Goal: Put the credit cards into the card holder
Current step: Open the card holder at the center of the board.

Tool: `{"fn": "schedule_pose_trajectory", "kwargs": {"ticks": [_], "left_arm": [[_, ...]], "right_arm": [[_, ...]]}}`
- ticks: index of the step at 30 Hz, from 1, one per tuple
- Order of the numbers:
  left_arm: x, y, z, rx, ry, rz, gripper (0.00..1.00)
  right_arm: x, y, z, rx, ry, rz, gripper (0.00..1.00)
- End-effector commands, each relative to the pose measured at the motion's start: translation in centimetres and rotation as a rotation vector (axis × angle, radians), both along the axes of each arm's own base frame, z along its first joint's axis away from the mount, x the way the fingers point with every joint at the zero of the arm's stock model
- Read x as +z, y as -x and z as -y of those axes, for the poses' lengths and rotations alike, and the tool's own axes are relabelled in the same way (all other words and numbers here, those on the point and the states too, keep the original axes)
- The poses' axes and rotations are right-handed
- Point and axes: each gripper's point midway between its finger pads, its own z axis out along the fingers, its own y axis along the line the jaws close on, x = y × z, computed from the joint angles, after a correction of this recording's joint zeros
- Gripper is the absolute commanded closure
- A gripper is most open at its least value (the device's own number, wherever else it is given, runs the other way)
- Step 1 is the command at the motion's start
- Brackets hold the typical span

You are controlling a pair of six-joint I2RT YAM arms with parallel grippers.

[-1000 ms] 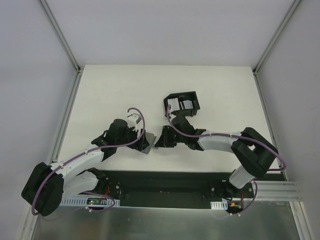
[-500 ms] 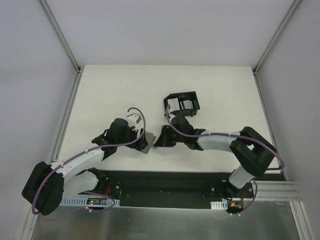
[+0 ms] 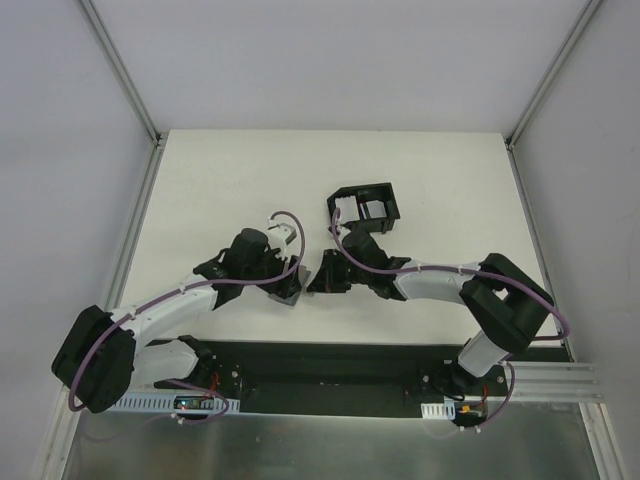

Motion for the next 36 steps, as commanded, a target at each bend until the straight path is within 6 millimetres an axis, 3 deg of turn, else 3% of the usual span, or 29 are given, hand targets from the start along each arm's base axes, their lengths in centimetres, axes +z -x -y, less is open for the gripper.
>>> {"fn": "schedule_pose_trajectory", "kwargs": {"ticks": [1, 10, 16, 36], "left_arm": [[0.0, -0.1, 0.3, -0.019, -0.048, 0.0, 0.33], [-1.1, -0.6, -0.1, 0.023, -0.105, -0.032, 0.39], [-1.1, -0.7, -0.2, 0.032, -0.111, -0.031, 0.49], [1.4, -2.7, 0.1, 0.077, -0.091, 0.045, 0.6]], "right_arm": [[3.3, -1.3, -1.1, -0.01, -0.067, 0.065, 0.99], [3.7, -1.4, -0.7, -0.015, -0.044, 0.081, 0.99], [3.8, -1.4, -0.5, -0.018, -0.042, 0.084, 0.99], [4.4, -1.1, -0.4, 0.007, -0.033, 0.103, 0.99]]}}
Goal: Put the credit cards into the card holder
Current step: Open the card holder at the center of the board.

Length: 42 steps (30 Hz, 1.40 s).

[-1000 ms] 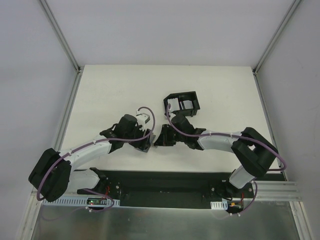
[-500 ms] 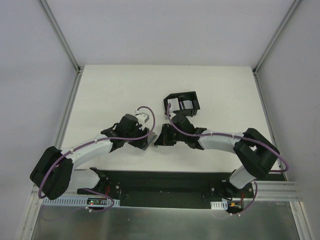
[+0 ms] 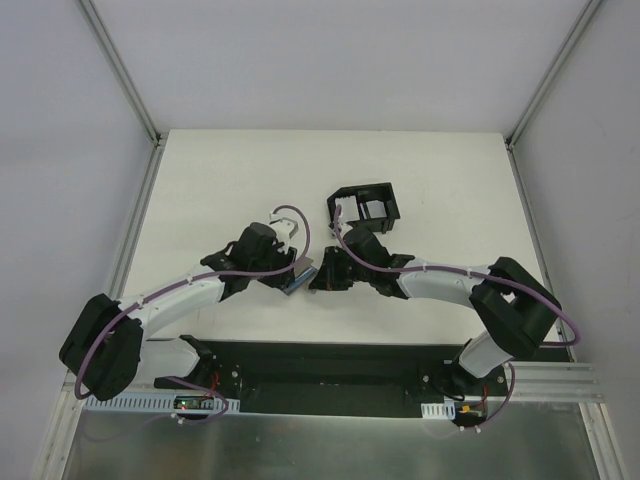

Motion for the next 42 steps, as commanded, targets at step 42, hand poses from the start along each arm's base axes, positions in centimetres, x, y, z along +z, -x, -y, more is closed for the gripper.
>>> {"fn": "schedule_pose_trajectory", "kwargs": {"ticks": [42], "left_arm": [[1.9, -2.1, 2.8, -0.052, -0.071, 0.114, 0.76]], "right_arm": [[4.1, -0.9, -0.8, 0.011, -0.067, 0.091, 0.99]]}}
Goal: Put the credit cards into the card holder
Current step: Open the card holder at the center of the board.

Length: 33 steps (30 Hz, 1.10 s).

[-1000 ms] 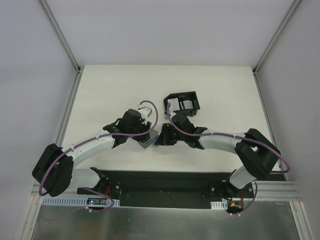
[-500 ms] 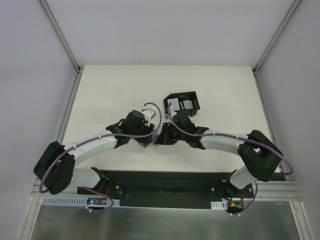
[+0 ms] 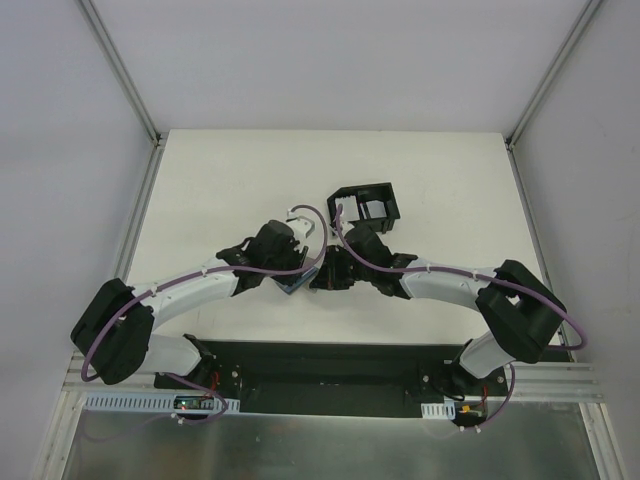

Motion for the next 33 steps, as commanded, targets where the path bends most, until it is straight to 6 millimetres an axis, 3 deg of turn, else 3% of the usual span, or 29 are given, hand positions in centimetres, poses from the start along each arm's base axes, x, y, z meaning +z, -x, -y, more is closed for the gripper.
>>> {"fn": "schedule_pose_trajectory", "kwargs": {"ticks": [1, 10, 15, 21, 33], "left_arm": [[1.7, -1.5, 0.3, 0.022, -0.011, 0.081, 0.76], [2.1, -2.0, 0.5, 0.02, -0.024, 0.103, 0.75], [2.0, -2.1, 0.7, 0.009, -0.034, 0.104, 0.82], [1.8, -2.2, 0.4, 0.021, -0.051, 0.11, 0.97], [3.1, -2.3, 0.2, 0.086, -0.036, 0.089, 1.0]], "right_arm": [[3.5, -1.0, -1.0, 0.005, -0.071, 0.072, 0.99], [3.4, -1.0, -1.1, 0.01, -0.069, 0.074, 0.99], [3.5, -1.1, -1.0, 0.007, -0.069, 0.074, 0.99], [3.4, -1.1, -1.0, 0.004, -0.066, 0.072, 0.99], [4.9, -1.6, 0.0, -0.014, -0.09, 0.099, 0.99]]}}
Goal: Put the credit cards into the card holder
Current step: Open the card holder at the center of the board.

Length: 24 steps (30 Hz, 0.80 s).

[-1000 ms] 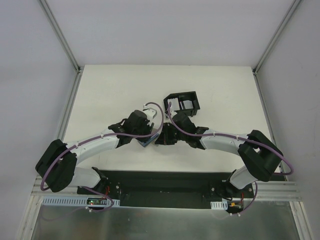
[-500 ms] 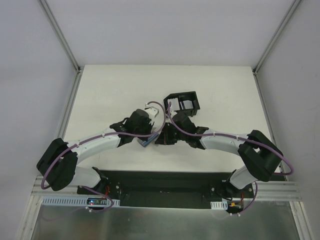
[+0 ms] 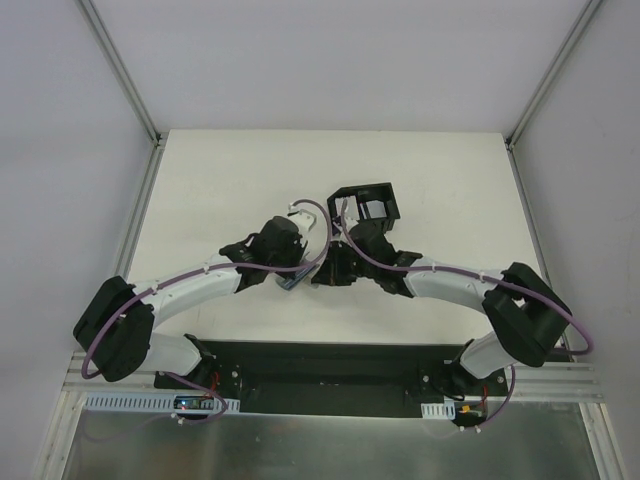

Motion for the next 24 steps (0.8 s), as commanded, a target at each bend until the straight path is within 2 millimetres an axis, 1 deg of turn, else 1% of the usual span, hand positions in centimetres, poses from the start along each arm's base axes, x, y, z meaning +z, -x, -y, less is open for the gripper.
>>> {"fn": "schedule_pose_trajectory", "kwargs": {"ticks": [1, 3, 5, 6, 8, 12, 15, 18, 20, 22, 23, 24], "left_arm": [[2.2, -0.4, 0.5, 0.05, 0.029, -0.004, 1.0], [2.0, -0.2, 0.5, 0.067, 0.039, -0.033, 1.0], [1.7, 0.0, 0.3, 0.098, 0.055, -0.056, 1.0], [1.2, 0.1, -0.1, 0.124, 0.055, -0.07, 1.0], [0.1, 0.3, -0.8, 0.171, 0.055, -0.108, 1.0], [-1.9, 0.7, -1.6, 0.243, 0.055, -0.172, 1.0], [-2.4, 0.8, -1.7, 0.283, 0.078, -0.19, 1.0], [-2.7, 0.8, -2.0, 0.327, 0.099, -0.201, 1.0], [-2.8, 0.9, -2.2, 0.343, 0.108, -0.207, 1.0], [-2.9, 1.0, -2.3, 0.35, 0.111, -0.211, 1.0], [-2.9, 1.0, -2.5, 0.353, 0.112, -0.211, 1.0], [-3.0, 1.1, -2.6, 0.357, 0.112, -0.213, 1.0]], "right_arm": [[4.2, -0.9, -0.1, 0.003, -0.077, 0.088, 0.99], [4.3, -1.2, 0.5, -0.004, -0.072, 0.094, 0.99], [3.8, -1.4, 1.2, -0.01, -0.047, 0.081, 0.99], [3.5, -1.5, 1.6, -0.013, -0.041, 0.077, 0.99], [3.5, -1.9, 2.0, -0.008, -0.045, 0.075, 0.99], [4.1, -2.6, 1.2, 0.023, -0.061, 0.077, 0.99], [5.2, -3.3, 0.1, 0.055, -0.078, 0.086, 0.99], [5.7, -3.7, -0.9, 0.081, -0.09, 0.078, 0.99], [5.1, -4.0, -1.1, 0.084, -0.071, 0.067, 0.99], [4.0, -4.0, -0.6, 0.081, -0.024, 0.053, 0.99], [3.3, -3.9, 0.0, 0.076, 0.005, 0.05, 0.99], [2.2, -3.4, 1.0, 0.063, 0.046, 0.041, 0.99]]}}
